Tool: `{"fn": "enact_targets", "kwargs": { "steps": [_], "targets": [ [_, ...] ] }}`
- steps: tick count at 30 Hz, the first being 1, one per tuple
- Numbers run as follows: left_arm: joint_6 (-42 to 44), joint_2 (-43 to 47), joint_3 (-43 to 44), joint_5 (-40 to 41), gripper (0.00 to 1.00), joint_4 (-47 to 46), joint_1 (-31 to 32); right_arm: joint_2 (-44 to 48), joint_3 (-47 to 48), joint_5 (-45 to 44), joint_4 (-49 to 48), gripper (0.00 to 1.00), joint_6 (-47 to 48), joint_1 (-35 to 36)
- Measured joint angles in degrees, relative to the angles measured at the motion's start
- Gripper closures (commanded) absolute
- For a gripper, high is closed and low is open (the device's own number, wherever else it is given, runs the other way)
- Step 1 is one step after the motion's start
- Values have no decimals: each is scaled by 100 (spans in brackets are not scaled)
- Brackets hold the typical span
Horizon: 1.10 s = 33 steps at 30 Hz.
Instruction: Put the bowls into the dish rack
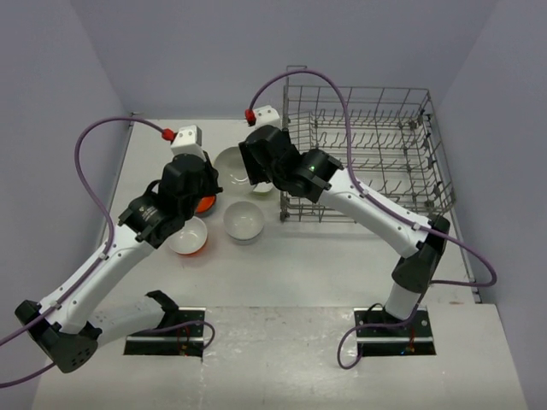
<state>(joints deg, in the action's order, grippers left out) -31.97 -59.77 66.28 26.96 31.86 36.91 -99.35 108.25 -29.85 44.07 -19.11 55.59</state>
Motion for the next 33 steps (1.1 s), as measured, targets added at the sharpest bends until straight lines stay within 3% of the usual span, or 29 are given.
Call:
{"fn": "enact_targets", "kwargs": {
  "steps": [4,5,6,7,12,13,14,15,23,27,33],
  "targets": [
    [-76,-72,26,61,100,-15,4,-350,214,-98,131,54,31,4],
    [-131,-107,26,55,100,-20,7,-391,234,-103,144,70,28,9],
    [-179,-144,26,42,100,-46,13,-420,249,-105,140,78,7,17],
    [-197,-170,26,44,100,-63,20,-439,264,-116,133,100,11,28],
    [-286,-225,-17,-87,100,-236,55,-428,291,-369,37,100,-7,11],
    [-280,-238,-17,-140,85,-264,37,-424,293,-415,20,100,35,20],
    [-260,-254,-17,-186,60,-306,26,-417,297,-485,20,100,76,24],
    [-229,-280,-17,-271,1,-404,24,-413,306,-601,33,100,144,28],
    [-168,-330,17,-850,0,-1255,63,-310,284,-1047,74,100,1252,-354],
    [-31,-280,35,-879,0,-1434,63,203,-2,-892,76,100,2070,-1307],
    [192,-538,339,-907,0,-1757,55,1460,-879,-1480,-9,100,2955,-3091]
  ]
}}
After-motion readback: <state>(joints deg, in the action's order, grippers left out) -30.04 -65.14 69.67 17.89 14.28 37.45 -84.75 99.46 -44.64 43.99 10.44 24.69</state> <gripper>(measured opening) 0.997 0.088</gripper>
